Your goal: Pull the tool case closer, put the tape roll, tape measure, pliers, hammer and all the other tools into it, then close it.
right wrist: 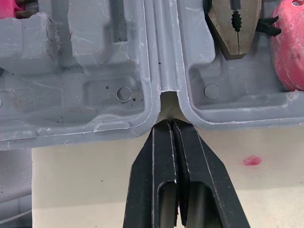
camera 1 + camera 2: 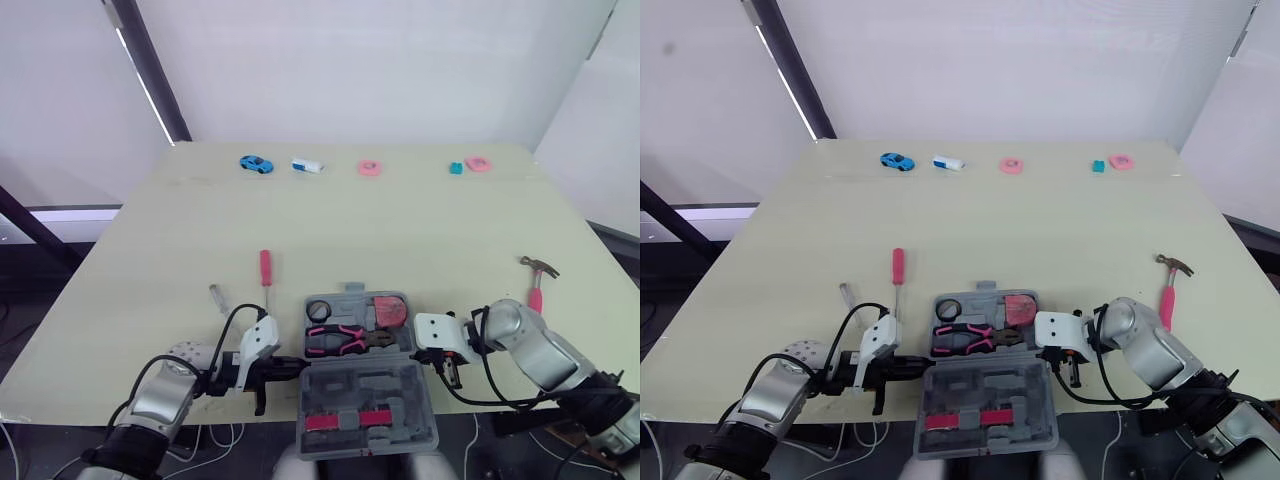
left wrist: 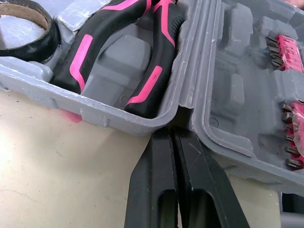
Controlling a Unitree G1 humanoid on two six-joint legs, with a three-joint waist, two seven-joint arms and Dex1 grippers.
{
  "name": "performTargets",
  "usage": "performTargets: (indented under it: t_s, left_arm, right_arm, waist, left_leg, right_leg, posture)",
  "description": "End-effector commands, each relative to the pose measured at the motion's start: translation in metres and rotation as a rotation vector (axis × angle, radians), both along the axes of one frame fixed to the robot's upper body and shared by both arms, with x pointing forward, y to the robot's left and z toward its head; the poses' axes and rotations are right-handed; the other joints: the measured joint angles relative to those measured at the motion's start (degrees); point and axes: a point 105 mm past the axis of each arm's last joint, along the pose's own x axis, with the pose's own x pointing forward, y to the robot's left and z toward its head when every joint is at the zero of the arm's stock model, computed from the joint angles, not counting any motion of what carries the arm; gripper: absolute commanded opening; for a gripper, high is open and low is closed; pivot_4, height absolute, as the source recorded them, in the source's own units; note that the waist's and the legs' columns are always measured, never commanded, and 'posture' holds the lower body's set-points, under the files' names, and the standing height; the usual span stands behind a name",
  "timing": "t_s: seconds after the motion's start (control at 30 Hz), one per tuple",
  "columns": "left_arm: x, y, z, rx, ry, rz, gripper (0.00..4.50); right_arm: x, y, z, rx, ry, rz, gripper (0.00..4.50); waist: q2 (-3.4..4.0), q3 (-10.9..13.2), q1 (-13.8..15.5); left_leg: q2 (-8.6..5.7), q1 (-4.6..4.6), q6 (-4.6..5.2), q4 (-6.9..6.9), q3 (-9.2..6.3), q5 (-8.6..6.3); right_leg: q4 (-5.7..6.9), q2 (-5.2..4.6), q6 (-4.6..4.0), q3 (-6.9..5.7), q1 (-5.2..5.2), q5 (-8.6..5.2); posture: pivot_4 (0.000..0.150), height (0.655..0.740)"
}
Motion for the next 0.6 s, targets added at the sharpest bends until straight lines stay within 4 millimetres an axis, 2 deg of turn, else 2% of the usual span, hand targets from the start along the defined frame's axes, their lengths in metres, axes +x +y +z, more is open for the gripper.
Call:
performTargets:
  t_s: [0.03, 0.3, 0.6]
  left_arm:
    - [0.004, -0.002, -0.003, -0.006, -0.024, -0.003, 0.14]
    - [0.015, 0.002, -0.006, -0.009, -0.047, 0.018, 0.14]
    - [0.043, 0.001, 0.007, 0.005, -0.079, 0.023, 0.14]
  right_arm:
    - [-0.002, 0.013, 0.006, 0.041, -0.011, 0.045, 0.08]
    - [0.014, 0.013, 0.009, 0.045, -0.041, 0.010, 0.08]
    - [0.042, 0.015, 0.014, 0.043, -0.082, -0.029, 0.08]
  waist:
    - [0.00, 0.00, 0.05]
    - [0.01, -0.01, 0.03]
    - [0.01, -0.01, 0.01]
  left_leg:
    - [0.00, 0.00, 0.00, 0.01, -0.02, 0.00]
    - [0.00, 0.19, 0.01, 0.07, -0.07, 0.01]
    - [0.00, 0.21, 0.01, 0.14, -0.09, 0.03]
  right_leg:
    - [0.00, 0.00, 0.00, -0.02, 0.01, 0.00]
    - [0.00, 0.00, -0.03, -0.05, 0.22, 0.08]
    - [0.03, 0.05, -0.04, -0.06, 0.26, 0.17]
  posture:
    - [0.150, 0.7400]
    - [0.150, 0.7400]
    - [0.150, 0.7400]
